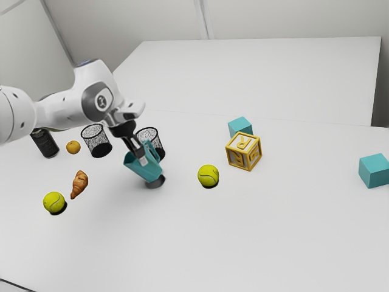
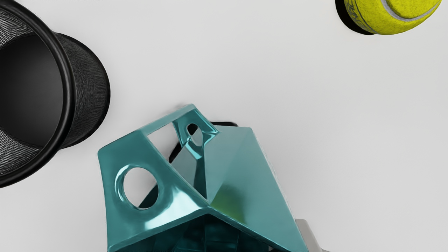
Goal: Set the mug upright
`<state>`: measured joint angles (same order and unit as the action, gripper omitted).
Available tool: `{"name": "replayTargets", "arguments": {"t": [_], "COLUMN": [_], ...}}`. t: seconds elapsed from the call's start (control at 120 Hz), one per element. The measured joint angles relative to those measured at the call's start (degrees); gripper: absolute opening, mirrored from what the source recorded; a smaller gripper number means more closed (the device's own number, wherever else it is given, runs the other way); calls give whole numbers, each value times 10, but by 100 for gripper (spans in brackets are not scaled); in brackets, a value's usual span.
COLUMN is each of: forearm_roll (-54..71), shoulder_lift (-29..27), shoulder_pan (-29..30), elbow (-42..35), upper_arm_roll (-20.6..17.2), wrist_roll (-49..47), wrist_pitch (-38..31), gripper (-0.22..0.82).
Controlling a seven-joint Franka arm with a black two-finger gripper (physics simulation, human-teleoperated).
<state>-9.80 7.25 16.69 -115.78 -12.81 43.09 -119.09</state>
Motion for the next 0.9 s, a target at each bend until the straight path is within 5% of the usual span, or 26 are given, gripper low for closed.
{"name": "replayTargets", "arguments": {"t": [0.425, 0.9], "forearm_roll": [42, 98], "shoulder_lift": [-22, -4], "shoulder_pan": [-3, -10], "elbow": [-42, -37], "upper_arm_roll": [-32, -46], "wrist_roll": [-66, -151], "wrist_pitch": [-31, 10], "gripper": [-18, -18]}}
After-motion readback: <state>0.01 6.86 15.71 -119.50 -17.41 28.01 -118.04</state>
